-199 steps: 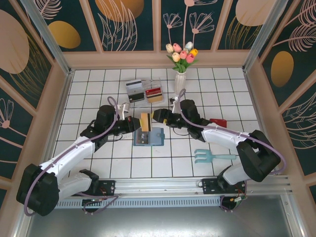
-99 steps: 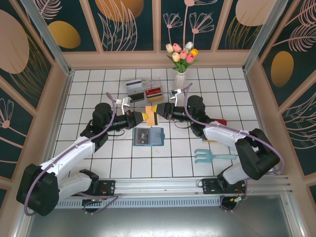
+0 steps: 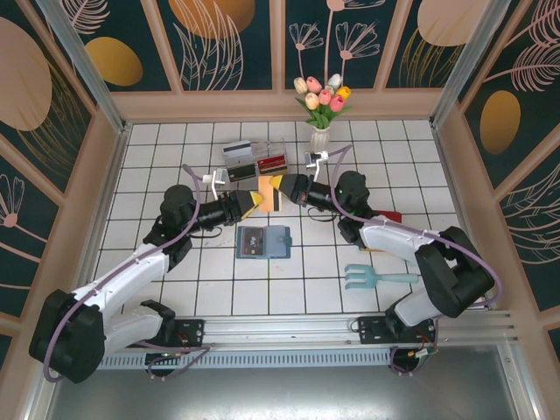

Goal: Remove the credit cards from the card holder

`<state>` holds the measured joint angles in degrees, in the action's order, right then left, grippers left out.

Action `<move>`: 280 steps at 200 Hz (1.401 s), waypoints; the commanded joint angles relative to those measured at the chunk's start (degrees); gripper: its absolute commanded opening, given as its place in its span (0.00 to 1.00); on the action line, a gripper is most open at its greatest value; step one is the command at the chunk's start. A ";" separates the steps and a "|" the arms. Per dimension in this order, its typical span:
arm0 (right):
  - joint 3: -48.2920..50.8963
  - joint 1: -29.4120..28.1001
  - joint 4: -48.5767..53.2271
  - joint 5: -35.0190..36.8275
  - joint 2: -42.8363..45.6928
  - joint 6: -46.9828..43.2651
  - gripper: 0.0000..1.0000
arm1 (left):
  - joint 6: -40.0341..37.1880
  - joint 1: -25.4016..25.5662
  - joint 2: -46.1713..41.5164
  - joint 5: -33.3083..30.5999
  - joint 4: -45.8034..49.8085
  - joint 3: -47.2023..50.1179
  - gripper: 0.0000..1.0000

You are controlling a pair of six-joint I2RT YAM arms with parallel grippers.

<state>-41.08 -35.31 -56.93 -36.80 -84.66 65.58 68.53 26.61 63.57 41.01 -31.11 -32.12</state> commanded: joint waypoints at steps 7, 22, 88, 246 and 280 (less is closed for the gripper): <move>0.89 -0.93 -7.91 7.21 0.37 4.46 0.00 | 4.01 0.64 -1.43 -3.61 -7.22 2.54 0.34; 1.04 -1.14 -9.16 8.13 0.00 5.79 0.00 | 6.17 0.77 -1.19 -4.36 -11.54 4.00 0.31; 1.33 -1.87 -14.05 7.89 -2.85 9.71 0.00 | 7.82 1.07 0.37 -3.69 -16.78 4.43 0.19; 3.53 9.51 32.78 15.02 11.62 -18.66 0.98 | -34.95 1.03 5.41 -23.70 30.95 -15.38 0.00; 4.79 15.45 33.95 13.61 10.60 -23.59 0.99 | -46.11 1.05 13.05 -27.14 34.00 -22.94 0.00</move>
<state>-37.63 -22.50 -27.64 -23.53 -73.89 49.01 35.09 27.51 71.92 18.50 -3.01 -49.36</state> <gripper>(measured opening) 0.989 0.059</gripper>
